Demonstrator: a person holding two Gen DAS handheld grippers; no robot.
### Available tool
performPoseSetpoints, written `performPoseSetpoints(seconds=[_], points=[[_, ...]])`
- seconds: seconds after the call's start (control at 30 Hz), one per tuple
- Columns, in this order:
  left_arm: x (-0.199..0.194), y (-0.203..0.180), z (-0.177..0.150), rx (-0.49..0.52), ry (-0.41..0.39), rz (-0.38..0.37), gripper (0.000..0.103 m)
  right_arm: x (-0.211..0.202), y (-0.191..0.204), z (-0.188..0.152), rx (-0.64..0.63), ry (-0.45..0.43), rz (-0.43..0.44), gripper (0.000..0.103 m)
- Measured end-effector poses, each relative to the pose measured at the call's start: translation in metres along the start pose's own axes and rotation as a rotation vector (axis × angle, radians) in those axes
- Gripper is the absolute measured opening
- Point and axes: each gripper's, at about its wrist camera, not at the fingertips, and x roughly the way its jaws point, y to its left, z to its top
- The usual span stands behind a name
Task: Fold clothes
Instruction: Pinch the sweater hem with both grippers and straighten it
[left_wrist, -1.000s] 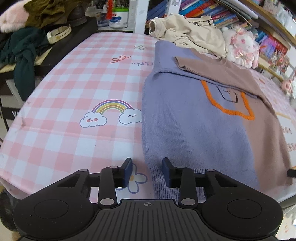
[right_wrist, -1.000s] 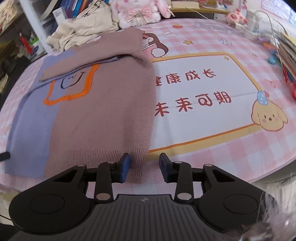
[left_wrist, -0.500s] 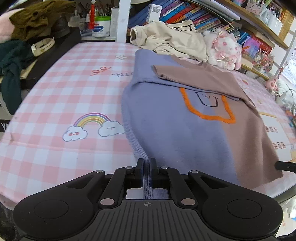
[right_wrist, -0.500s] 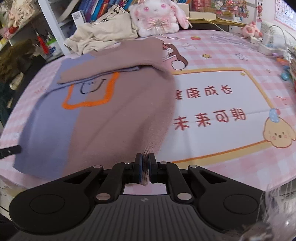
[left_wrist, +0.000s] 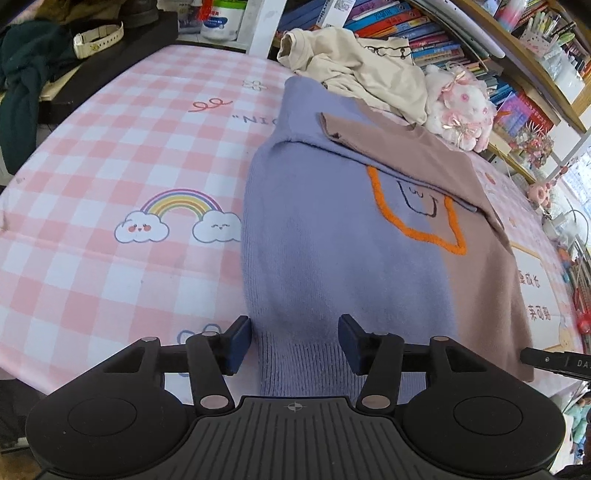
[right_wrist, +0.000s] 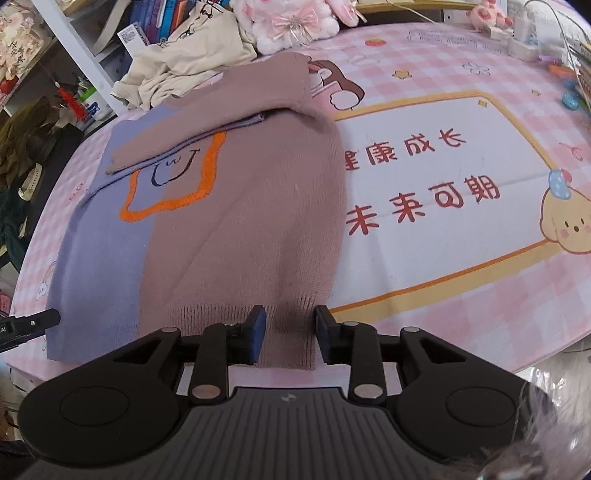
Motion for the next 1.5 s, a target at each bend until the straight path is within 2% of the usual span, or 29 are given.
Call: performPoseSetpoints(seconds=[0.3,0.33,0.37,0.4,0.43,0.53,0.67,0.83,1.07,1.17,1.5], points=[[0.001,0.003,0.002,-0.026,-0.010,0.003,0.048,0.004,-0.001,0.005,0.017,0.000,-0.013,0.029],[0.001,0.003,0.002,-0.022,-0.010,0.005,0.047,0.005,0.000,0.005,0.012,0.000,-0.018,0.026],[0.002,0.002,0.002,-0.017,-0.010,0.009,0.045,0.005,0.001,0.006,0.006,-0.004,-0.027,0.015],[0.002,0.001,0.002,-0.011,-0.009,0.015,0.035,0.003,0.003,0.006,-0.008,-0.020,-0.038,0.012],[0.002,0.001,0.003,-0.006,-0.009,0.021,0.030,0.000,0.006,0.006,-0.023,-0.039,-0.049,0.012],[0.002,-0.001,0.003,0.008,-0.016,0.029,0.030,-0.012,0.022,0.006,-0.132,-0.115,-0.048,0.011],[0.002,-0.005,0.004,0.035,-0.015,0.022,0.030,-0.010,0.038,0.007,-0.235,-0.111,-0.036,0.011],[0.003,-0.004,0.004,0.023,-0.002,0.014,0.030,0.000,0.033,0.010,-0.199,-0.058,-0.040,0.014],[0.003,0.002,0.004,-0.016,0.013,-0.003,0.034,0.005,0.029,0.007,-0.166,-0.023,-0.045,0.025],[0.003,0.004,0.004,-0.026,0.019,-0.015,0.036,0.007,0.024,0.006,-0.140,-0.009,-0.039,0.026],[0.003,0.006,0.003,-0.040,0.019,-0.027,0.037,0.012,0.002,0.008,0.024,0.010,0.046,0.028]])
